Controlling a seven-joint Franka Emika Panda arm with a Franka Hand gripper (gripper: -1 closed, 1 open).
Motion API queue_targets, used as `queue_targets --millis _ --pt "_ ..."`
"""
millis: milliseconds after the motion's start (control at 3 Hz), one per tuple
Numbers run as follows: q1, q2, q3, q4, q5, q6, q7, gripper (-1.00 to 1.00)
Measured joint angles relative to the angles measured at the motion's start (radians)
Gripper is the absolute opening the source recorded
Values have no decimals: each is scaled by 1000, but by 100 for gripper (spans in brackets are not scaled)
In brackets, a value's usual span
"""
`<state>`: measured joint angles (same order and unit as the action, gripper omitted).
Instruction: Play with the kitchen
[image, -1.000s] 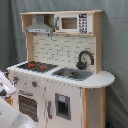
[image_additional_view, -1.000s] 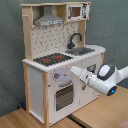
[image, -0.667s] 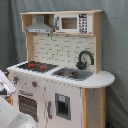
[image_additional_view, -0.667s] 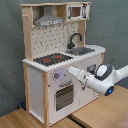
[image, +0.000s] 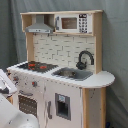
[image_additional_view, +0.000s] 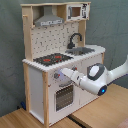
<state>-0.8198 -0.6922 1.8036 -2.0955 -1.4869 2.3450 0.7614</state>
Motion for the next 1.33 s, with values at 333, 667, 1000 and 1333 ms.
queue_targets --millis 333,667,1000,1333 --pt "-73 -8 52 43 0 19 6 100" --pt "-153 -20 114 82 0 43 21 100" --pt "-217 -39 154 115 0 97 40 100" --pt "-266 -48 154 157 0 174 41 100"
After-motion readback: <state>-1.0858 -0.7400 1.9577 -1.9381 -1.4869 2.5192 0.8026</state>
